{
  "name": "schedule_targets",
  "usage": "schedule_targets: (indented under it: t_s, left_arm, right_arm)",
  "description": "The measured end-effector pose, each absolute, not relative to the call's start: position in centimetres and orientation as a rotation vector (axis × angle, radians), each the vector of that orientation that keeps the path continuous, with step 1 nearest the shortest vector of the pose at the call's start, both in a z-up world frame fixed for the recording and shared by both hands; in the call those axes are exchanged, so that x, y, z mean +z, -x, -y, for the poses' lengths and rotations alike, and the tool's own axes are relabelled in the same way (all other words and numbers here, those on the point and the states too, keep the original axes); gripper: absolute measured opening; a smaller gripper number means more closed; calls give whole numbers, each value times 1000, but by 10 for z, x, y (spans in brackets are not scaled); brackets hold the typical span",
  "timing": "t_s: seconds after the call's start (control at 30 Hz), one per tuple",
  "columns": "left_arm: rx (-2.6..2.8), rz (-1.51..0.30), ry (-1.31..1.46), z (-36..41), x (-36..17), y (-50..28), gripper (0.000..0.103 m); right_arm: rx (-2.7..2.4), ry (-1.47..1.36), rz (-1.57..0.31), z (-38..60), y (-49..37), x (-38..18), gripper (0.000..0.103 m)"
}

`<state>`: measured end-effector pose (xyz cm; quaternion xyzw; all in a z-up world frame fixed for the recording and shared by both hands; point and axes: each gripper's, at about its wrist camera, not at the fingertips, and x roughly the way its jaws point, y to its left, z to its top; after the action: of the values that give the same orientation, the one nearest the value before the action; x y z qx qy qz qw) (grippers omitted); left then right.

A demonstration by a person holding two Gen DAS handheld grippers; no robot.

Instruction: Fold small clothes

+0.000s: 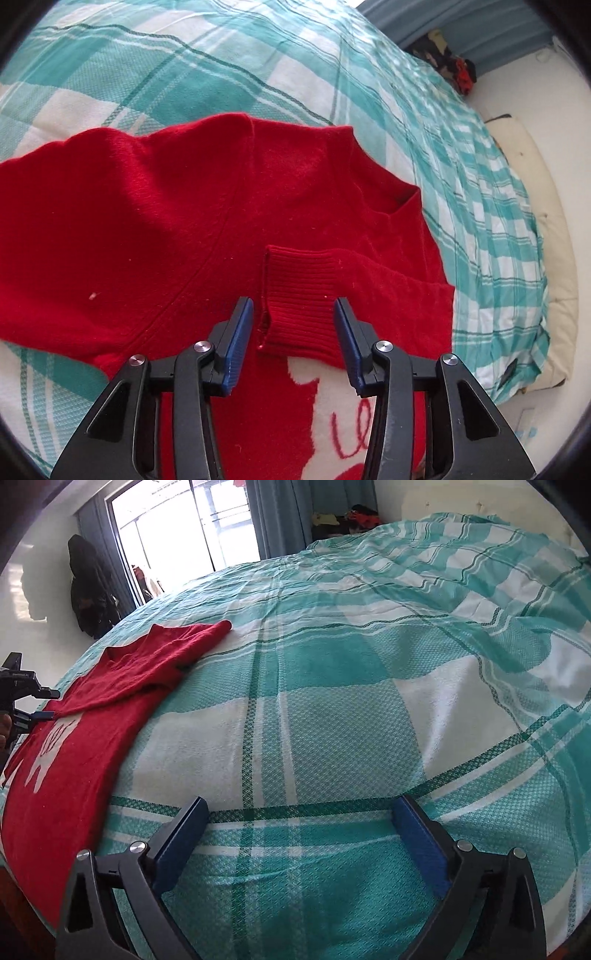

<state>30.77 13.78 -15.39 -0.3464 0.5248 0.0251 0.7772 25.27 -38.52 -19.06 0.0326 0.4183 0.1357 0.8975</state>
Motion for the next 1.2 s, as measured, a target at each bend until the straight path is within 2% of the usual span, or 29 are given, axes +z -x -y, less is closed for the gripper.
schedule_targets:
  t_s: [0.03, 0.1, 0.17, 0.4, 0.57, 0.73, 0.8, 0.87, 0.93, 1.03, 1.1, 1.2]
  left_arm:
    - [56, -1149, 730, -135, -157, -311, 46]
    - [80, -1165, 692, -132, -161, -316, 39]
    - [128, -1178, 656, -134, -162, -317, 3]
    - [221, -1065, 587, -154, -134, -289, 2]
    - [286, -1129, 516, -157, -152, -287, 3]
    - [293, -1120, 479, -153, -153, -281, 5]
    - [313, -1117, 453, -151, -146, -276, 9]
    - [353, -1081, 402, -147, -132, -264, 27]
    - [374, -972, 354, -141, -111, -247, 35]
    - [326, -862, 327, -128, -93, -243, 35]
    - [256, -878, 321, -115, -98, -261, 34]
    - [206, -1006, 328, -104, -132, -296, 20]
  right_arm:
    - [279, -66, -866, 384, -253, -191, 101]
    - [276, -62, -865, 383, -254, -192, 102]
    - [275, -56, -862, 381, -254, -193, 103]
    - [274, -55, -861, 381, -255, -193, 103]
    - [270, -52, -860, 381, -255, -192, 103]
    - [272, -48, -862, 381, -255, -192, 103]
    - [271, -46, -861, 381, -254, -192, 103]
    - [268, -43, -870, 381, -254, -189, 103]
    - [248, -10, -878, 378, -253, -179, 100]
    - [295, 40, -810, 361, -252, -154, 100]
    - [395, 82, -802, 334, -268, -142, 100]
    - [528, 185, -833, 275, -301, -139, 100]
